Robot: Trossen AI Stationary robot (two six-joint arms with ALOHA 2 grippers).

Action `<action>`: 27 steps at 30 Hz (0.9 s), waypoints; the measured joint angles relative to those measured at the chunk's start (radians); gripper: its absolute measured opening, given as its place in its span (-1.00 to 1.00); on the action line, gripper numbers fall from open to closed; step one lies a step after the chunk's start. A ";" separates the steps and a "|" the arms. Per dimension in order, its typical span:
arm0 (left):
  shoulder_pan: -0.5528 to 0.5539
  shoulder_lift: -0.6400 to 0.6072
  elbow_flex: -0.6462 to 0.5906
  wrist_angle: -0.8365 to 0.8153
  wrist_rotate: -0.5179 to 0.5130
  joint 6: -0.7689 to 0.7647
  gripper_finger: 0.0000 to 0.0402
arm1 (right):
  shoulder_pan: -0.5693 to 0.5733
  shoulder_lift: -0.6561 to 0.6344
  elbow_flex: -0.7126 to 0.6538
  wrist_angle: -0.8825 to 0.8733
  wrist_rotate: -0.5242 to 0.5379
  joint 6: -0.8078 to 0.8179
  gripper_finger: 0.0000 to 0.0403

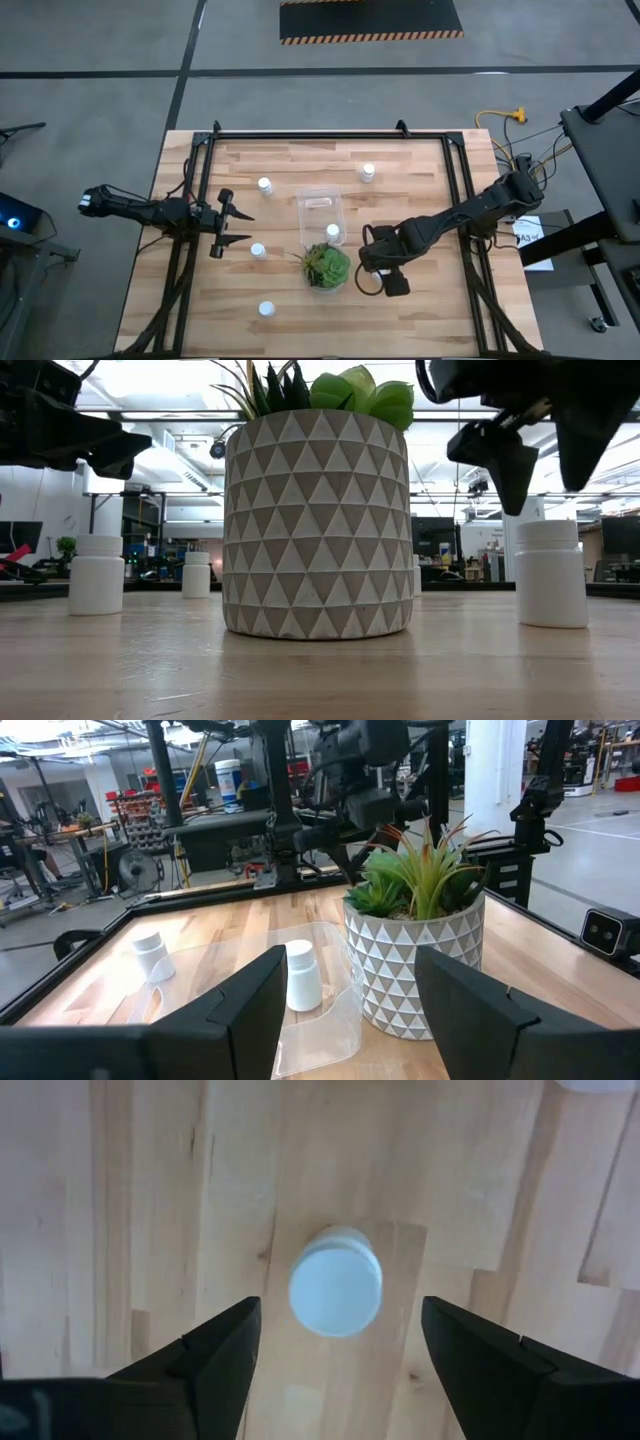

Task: Pick and place pill bottles into a basket
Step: Put the white pill bottle into the transparent bin

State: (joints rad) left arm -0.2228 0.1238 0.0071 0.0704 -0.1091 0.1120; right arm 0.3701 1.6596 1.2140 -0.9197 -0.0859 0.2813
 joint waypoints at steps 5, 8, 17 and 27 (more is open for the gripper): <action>0.000 0.000 0.000 0.000 0.000 0.000 0.01 | 0.012 0.000 -0.016 0.037 0.000 0.005 0.32; 0.000 0.000 0.000 0.000 0.000 0.000 0.01 | 0.013 0.000 -0.025 0.046 0.000 0.012 0.31; 0.000 0.000 0.000 0.000 0.000 0.000 0.01 | 0.016 0.000 -0.066 0.100 0.001 0.018 0.27; 0.000 0.000 0.000 0.000 0.000 0.000 0.01 | 0.016 0.000 -0.104 0.156 0.001 0.016 0.29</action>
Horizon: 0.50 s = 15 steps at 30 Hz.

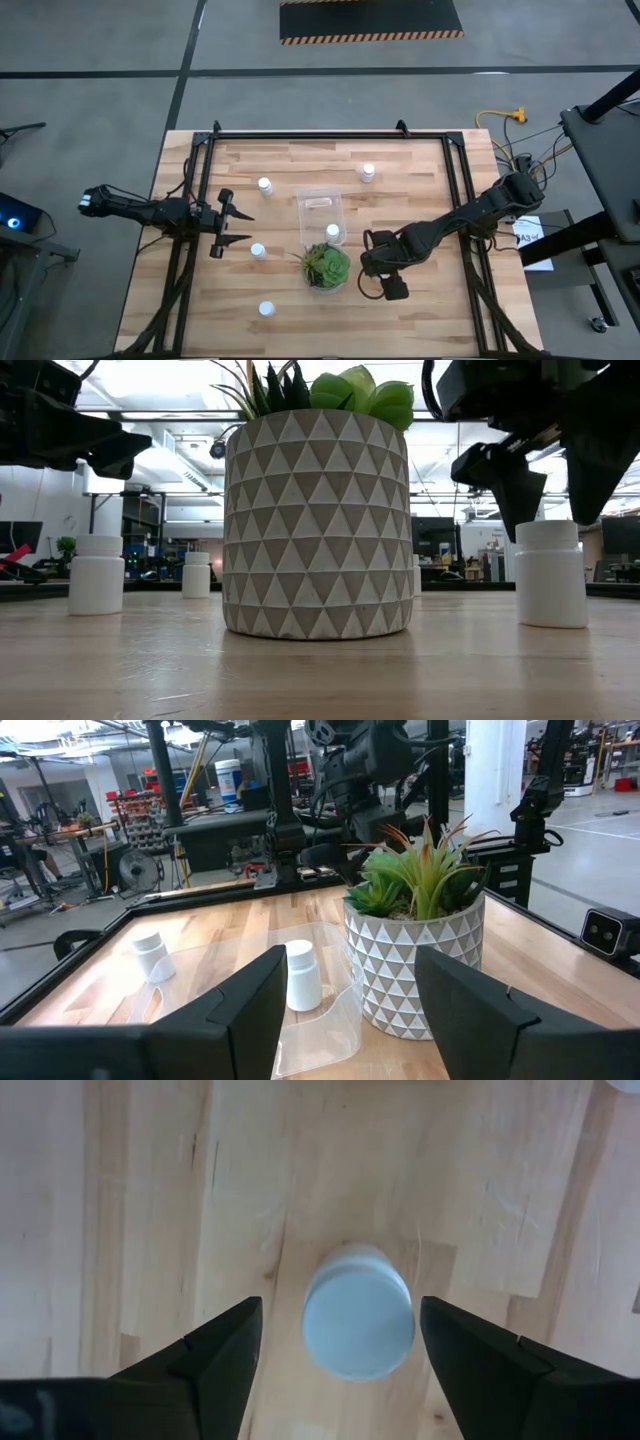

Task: Pick and place pill bottles into a basket
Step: Put the white pill bottle into the transparent bin

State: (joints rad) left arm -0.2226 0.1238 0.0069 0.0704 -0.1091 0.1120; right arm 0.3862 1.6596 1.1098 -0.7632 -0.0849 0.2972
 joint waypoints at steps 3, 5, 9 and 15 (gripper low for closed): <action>0.000 0.000 0.000 0.000 0.000 0.000 0.01 | 0.000 0.000 -0.018 0.025 0.000 -0.001 0.27; 0.000 0.000 0.000 0.000 0.000 0.000 0.01 | 0.000 0.000 -0.027 0.040 0.000 -0.001 0.26; 0.000 0.000 0.000 0.000 0.000 0.000 0.01 | 0.000 0.000 -0.031 0.052 0.000 -0.001 0.26; 0.000 0.000 0.000 0.000 0.000 0.000 0.01 | 0.000 0.000 -0.031 0.068 0.001 -0.001 0.25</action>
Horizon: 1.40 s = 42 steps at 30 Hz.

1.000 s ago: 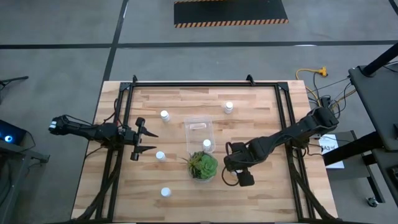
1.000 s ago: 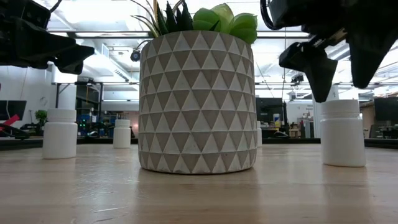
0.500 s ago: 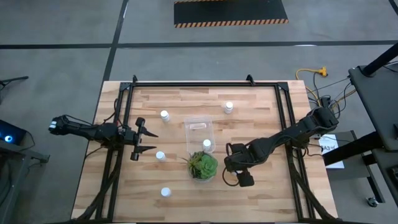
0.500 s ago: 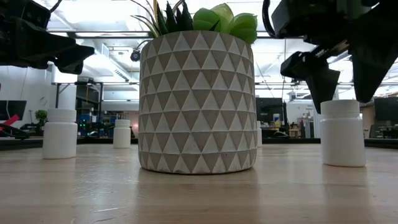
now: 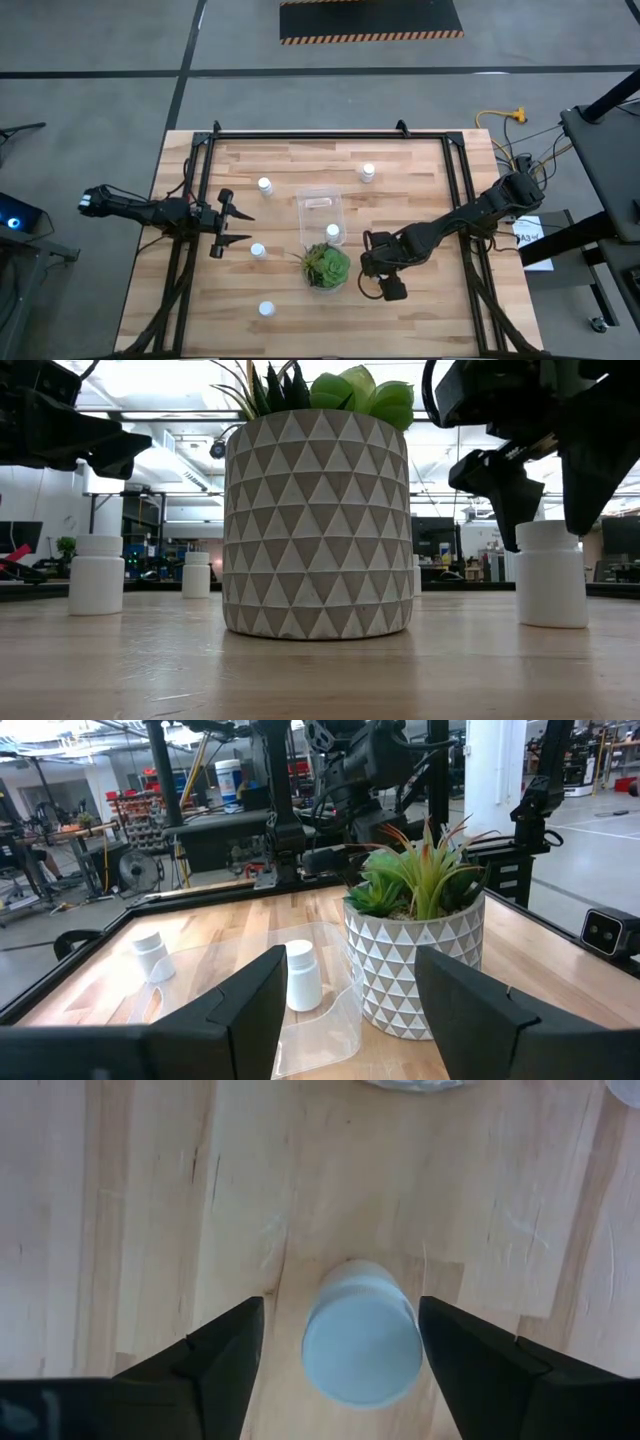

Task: Pick and place pill bottles into a basket
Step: Put the white pill bottle into the transparent bin

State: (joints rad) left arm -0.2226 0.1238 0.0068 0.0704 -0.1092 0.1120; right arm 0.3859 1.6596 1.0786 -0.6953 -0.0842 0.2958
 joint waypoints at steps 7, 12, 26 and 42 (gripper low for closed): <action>0.000 0.000 0.000 0.000 0.000 0.000 0.01 | 0.000 0.000 -0.002 -0.001 0.001 0.000 0.09; 0.000 0.000 0.000 0.000 0.000 0.000 0.01 | 0.000 0.000 -0.002 -0.001 0.001 0.000 -0.09; 0.000 0.000 0.000 0.000 0.000 0.000 0.01 | -0.018 -0.001 -0.003 0.000 0.013 0.017 -0.23; 0.000 0.000 0.000 0.000 0.000 0.000 0.01 | -0.141 -0.001 -0.003 -0.004 -0.020 0.062 -0.25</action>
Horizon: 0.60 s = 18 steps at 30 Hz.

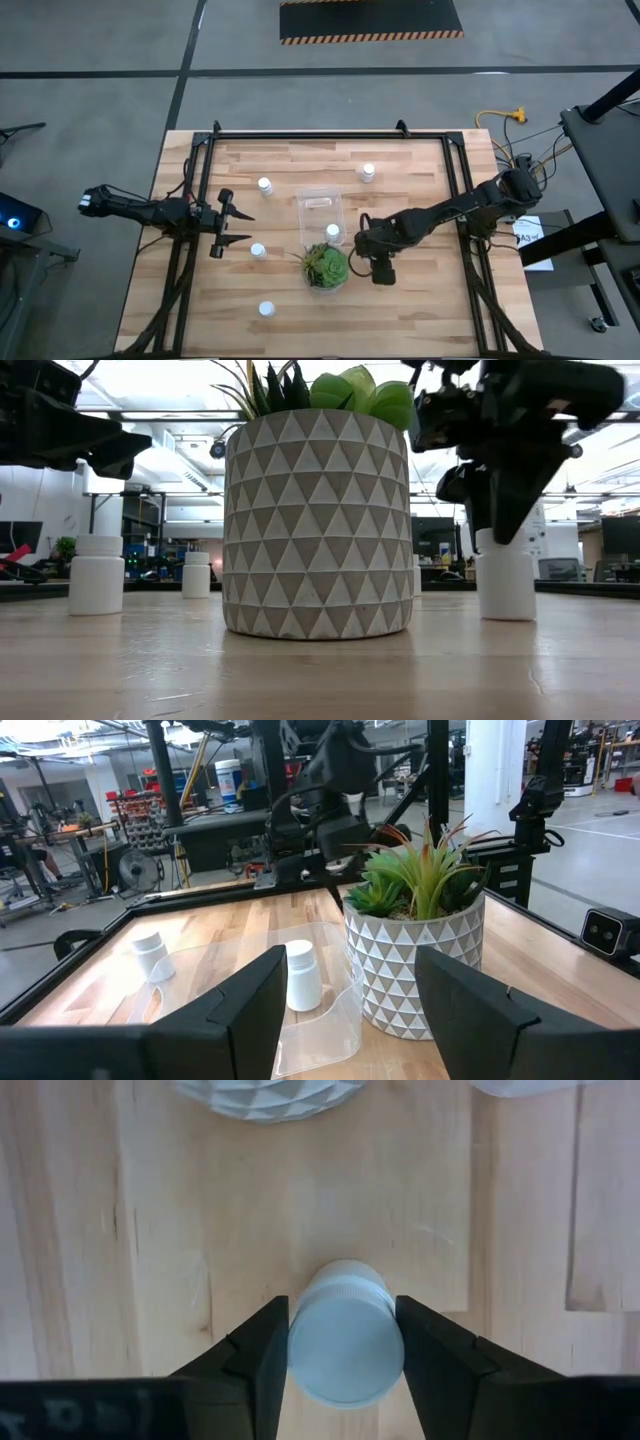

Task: Pick and place pill bottles into a basket
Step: Put the white pill bottle into the transparent bin

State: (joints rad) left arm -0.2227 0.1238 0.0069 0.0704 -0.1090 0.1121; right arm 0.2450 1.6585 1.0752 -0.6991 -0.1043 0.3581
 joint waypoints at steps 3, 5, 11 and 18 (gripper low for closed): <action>0.000 0.000 0.000 0.000 0.000 0.000 0.01 | -0.021 0.000 0.000 0.000 -0.016 0.021 -0.24; 0.000 0.000 0.000 0.000 0.000 0.000 0.01 | -0.034 0.000 0.000 -0.001 -0.020 0.028 -0.24; 0.000 0.000 0.000 0.000 0.000 0.000 0.01 | -0.095 0.000 0.000 -0.001 -0.016 0.027 -0.25; 0.000 0.000 0.000 0.000 0.000 0.000 0.01 | -0.199 -0.001 0.023 -0.038 -0.004 -0.055 -0.25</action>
State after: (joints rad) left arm -0.2228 0.1238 0.0071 0.0704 -0.1093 0.1120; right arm 0.0459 1.6577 1.0984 -0.7369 -0.1085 0.3034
